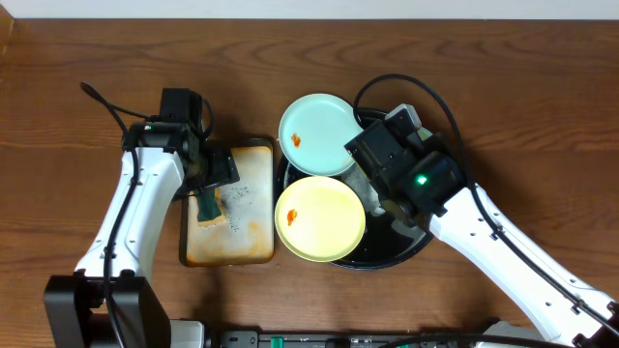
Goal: Clean dirty plates on tray and stack at the side
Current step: 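Lift the right pale green plate by its rim with the right gripper, then carry the pale green plate right and set it on the table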
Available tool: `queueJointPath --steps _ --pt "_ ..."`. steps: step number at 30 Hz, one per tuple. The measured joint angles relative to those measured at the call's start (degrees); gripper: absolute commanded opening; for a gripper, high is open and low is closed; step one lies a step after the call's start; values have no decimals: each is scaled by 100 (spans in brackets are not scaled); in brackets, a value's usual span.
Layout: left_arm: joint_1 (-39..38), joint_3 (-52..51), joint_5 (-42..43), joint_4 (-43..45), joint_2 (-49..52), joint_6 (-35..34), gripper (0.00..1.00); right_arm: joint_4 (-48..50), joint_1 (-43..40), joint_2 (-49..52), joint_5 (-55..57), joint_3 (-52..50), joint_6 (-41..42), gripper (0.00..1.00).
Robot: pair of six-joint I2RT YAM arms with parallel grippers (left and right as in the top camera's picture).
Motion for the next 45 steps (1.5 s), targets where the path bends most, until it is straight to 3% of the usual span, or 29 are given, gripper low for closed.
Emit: queueJointPath --steps 45 --pt "0 0 0 0 0 -2 85 -83 -310 -407 -702 72 459 1"
